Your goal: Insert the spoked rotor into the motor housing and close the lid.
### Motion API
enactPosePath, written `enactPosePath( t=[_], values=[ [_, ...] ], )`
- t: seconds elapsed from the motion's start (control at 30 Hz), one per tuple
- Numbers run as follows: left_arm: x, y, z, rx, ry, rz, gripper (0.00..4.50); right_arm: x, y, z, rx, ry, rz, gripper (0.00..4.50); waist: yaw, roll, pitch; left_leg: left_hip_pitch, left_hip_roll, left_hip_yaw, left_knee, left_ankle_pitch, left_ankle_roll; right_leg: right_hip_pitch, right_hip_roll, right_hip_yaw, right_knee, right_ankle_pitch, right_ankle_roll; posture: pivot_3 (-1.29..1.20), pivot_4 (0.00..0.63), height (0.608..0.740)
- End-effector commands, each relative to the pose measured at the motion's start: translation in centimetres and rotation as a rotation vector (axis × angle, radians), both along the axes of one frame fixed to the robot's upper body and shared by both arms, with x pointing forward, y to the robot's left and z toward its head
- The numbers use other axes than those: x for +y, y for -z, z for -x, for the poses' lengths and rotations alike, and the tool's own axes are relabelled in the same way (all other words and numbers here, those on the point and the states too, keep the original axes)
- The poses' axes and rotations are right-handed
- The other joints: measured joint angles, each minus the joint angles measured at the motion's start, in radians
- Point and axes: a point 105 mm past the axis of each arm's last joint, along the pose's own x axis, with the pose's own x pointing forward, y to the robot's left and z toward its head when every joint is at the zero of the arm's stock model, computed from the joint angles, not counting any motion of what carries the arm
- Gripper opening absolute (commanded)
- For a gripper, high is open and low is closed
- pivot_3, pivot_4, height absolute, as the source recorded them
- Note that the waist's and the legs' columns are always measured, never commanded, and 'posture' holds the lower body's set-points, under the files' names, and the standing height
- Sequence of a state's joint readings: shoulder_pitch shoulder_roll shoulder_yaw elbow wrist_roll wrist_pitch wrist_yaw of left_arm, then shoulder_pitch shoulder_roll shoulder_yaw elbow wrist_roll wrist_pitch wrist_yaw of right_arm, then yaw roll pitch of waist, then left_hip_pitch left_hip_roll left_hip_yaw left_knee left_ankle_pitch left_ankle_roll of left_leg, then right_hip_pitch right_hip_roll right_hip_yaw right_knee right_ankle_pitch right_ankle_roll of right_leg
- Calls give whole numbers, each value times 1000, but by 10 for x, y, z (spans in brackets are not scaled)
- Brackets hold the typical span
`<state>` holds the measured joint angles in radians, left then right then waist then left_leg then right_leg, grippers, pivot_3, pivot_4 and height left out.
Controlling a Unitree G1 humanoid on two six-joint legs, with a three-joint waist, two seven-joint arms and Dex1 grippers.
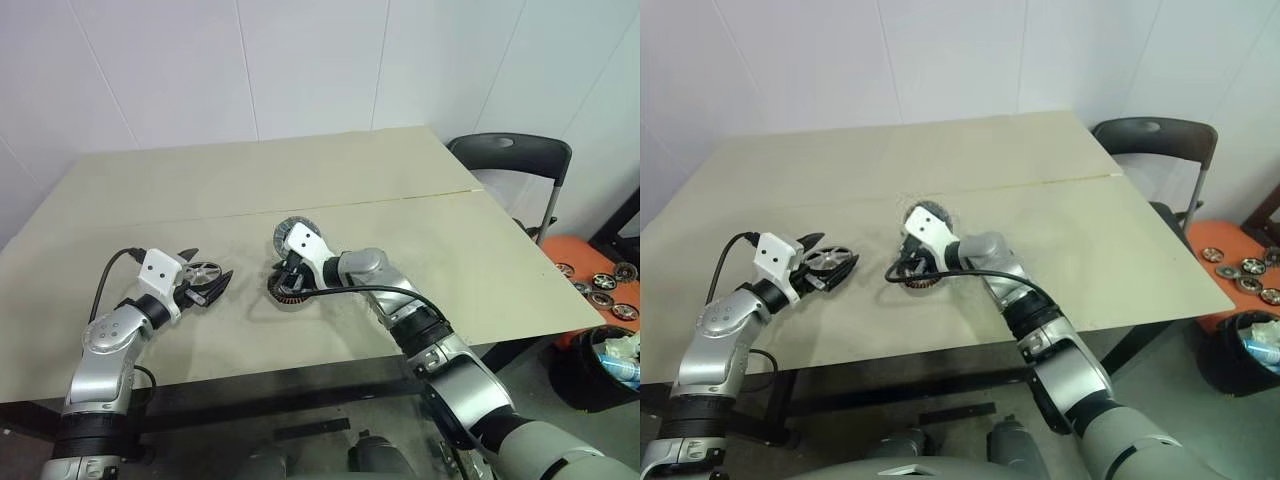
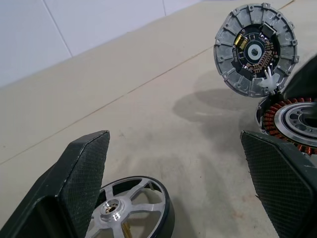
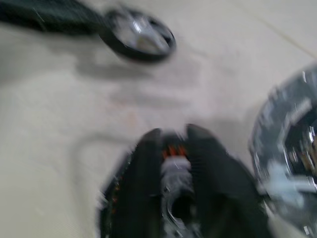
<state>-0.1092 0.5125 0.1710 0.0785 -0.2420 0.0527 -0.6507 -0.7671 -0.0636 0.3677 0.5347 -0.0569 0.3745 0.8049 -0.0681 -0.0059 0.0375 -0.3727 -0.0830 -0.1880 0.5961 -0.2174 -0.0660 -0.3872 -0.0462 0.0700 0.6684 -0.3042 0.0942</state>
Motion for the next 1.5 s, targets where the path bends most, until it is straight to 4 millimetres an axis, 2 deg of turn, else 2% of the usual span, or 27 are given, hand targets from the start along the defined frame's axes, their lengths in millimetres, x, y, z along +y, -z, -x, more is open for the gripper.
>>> enactPosePath(
  t=[0.03, 0.23, 0.43, 0.8, 0.93, 1.07, 1.17, 1.27, 1.33, 1.5],
  values=[
    [-3, -11, -2, -44, 17, -14, 4500, 5, -11, -4, -78, -29, 19, 27, -2, 0, 0, 0, 0, 0, 0, 0, 0, 0, 0, 0, 0, 0, 0, 0, 0, 740],
    [-6, -16, -1, -53, 22, -11, 4500, 2, -7, -5, -84, -26, 48, 27, -1, 0, 0, 0, 0, 0, 0, 0, 0, 0, 0, 0, 0, 0, 0, 0, 0, 740],
    [-8, -17, 0, -53, 28, -8, 4500, -11, 4, -7, -60, -8, 96, 27, 0, 0, 0, 0, 0, 0, 0, 0, 0, 0, 0, 0, 0, 0, 0, 0, 0, 740],
    [-9, -15, -1, -46, 35, -9, 4500, -52, 27, -3, 48, 19, 147, 27, 18, -1, -1, 2, -1, 0, 1, 0, 0, 2, 0, -1, 0, 0, 0, 0, 0, 740],
    [-8, -14, -2, -45, 35, -10, 4500, -55, 29, -3, 57, 26, 154, 27, 30, -2, -1, 4, -1, 0, 1, 0, 0, 3, 0, -1, 0, 0, 0, 0, 0, 740],
    [-7, -12, -2, -42, 35, -10, 4500, -52, 29, -3, 57, 29, 149, 27, 31, -1, -1, 13, -1, 0, 0, 0, 0, 15, 0, -1, -3, -1, 0, 0, 0, 740],
    [-5, -14, -2, -57, 24, 13, 4500, -43, 18, -8, 41, 62, 69, 27, 29, -1, -1, 17, 0, 0, -1, 0, 0, 16, 0, -1, -4, -1, -1, 0, 0, 740],
    [3, -33, -5, -117, -32, 158, 4500, -26, -17, -9, 98, 59, -172, 27, 27, -1, -1, 16, 0, 0, 0, 0, 0, 17, 0, -1, -4, -1, -1, 0, 0, 740],
    [7, -39, -4, -130, -50, 232, 4500, -21, -33, -8, 106, 33, -251, 27, 25, -1, -1, 15, 1, -1, 0, 0, 0, 17, 0, -1, -4, -1, 0, 0, 0, 740],
    [12, -40, 13, -69, -70, 384, 4500, -23, -52, -10, 28, 3, -268, 27, 21, -1, 0, 13, 1, 0, -3, 0, 0, 15, 0, 0, -5, 0, 0, 0, 0, 740]
  ],
)
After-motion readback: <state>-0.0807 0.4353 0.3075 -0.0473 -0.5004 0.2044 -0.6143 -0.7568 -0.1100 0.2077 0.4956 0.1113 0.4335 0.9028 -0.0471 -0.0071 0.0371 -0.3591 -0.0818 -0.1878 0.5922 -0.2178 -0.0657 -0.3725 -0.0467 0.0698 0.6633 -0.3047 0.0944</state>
